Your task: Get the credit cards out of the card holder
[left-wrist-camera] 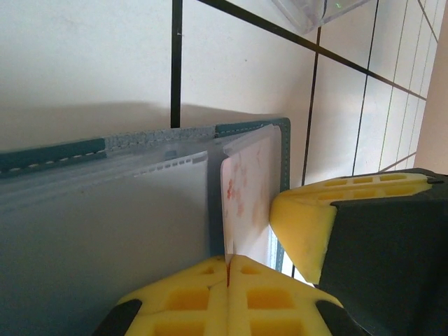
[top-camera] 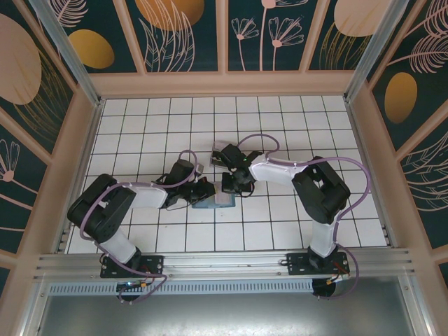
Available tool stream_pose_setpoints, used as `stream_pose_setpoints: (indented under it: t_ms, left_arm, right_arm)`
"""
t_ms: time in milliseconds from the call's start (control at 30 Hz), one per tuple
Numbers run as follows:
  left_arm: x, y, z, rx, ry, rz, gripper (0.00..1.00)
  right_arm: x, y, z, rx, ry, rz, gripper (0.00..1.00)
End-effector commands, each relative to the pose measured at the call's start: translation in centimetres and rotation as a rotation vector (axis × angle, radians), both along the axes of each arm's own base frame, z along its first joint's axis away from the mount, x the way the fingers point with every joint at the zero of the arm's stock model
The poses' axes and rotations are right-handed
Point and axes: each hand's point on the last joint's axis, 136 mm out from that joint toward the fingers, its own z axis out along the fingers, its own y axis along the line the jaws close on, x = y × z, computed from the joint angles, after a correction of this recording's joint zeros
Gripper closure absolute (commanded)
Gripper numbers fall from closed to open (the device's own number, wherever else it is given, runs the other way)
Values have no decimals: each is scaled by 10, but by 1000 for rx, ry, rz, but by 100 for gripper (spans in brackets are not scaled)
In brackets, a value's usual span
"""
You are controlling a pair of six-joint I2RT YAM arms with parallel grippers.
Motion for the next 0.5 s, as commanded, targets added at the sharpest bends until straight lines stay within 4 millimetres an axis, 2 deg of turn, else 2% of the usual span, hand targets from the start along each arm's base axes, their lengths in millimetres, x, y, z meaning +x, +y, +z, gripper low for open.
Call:
stream_pose_setpoints:
  t_ms: [0,333,467]
  left_arm:
    - [-8,20,-16,89,29,27,93]
    - [-10,29,-19,135,31,35,92]
    - [-9,29,-18,141,23,33,91]
  right_arm:
    - [-12,-27,-23,-122,47,-28,99]
    - [-11,-37,-23,-157,44,-51,98]
    - [-9,-35,-19,-144,37,-56,96]
